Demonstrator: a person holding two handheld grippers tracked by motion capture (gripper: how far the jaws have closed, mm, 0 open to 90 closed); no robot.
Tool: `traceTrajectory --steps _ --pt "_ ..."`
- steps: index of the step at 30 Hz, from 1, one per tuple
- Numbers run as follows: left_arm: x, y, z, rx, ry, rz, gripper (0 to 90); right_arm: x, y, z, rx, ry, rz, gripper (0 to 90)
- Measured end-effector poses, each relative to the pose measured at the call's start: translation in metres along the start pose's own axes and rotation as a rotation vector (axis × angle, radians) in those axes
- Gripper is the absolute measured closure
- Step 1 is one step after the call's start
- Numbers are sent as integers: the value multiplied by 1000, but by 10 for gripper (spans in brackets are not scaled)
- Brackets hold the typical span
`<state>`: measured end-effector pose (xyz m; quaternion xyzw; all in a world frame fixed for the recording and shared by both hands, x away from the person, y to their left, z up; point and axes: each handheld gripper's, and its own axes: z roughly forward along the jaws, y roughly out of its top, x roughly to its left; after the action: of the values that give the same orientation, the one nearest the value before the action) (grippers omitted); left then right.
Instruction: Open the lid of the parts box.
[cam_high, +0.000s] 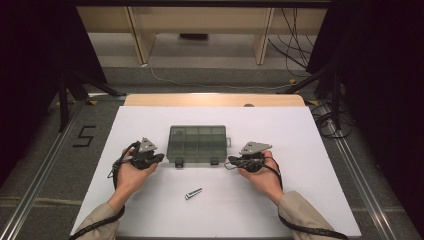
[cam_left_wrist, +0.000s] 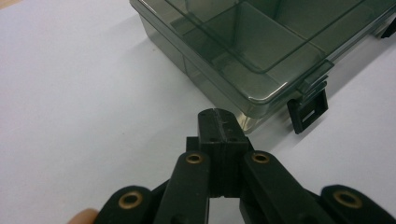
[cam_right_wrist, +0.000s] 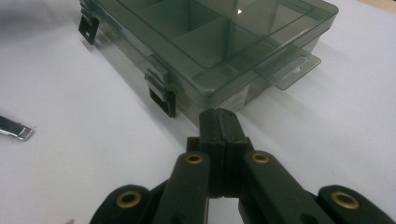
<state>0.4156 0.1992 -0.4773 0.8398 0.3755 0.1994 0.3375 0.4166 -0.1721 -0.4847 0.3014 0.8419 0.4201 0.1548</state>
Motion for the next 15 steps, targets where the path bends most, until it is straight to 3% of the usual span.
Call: traceTrajectory --steps 1,3,8,9,10,13,14,15 --pt "-2 0 2 -26 9 -24 899 0 0 0 2 1 2 900" --pt "-4 -1 3 -15 -1 -48 899 1 1 2 8 3 4 900" --pt "-5 -1 4 -27 2 -20 898 2 1 4 11 -3 -6 900" --pt "-4 -1 3 -8 -10 -10 898 2 1 4 15 1 -1 900" --pt "-4 0 4 -31 -1 4 898 3 1 4 20 -1 3 900" --pt "-6 0 4 -34 -8 -11 898 2 1 4 16 -2 1 900" --pt "-5 1 4 -35 -2 6 898 2 1 4 16 -2 1 900" --pt "-7 0 3 -33 -10 -17 898 2 1 4 15 -5 -4 900"
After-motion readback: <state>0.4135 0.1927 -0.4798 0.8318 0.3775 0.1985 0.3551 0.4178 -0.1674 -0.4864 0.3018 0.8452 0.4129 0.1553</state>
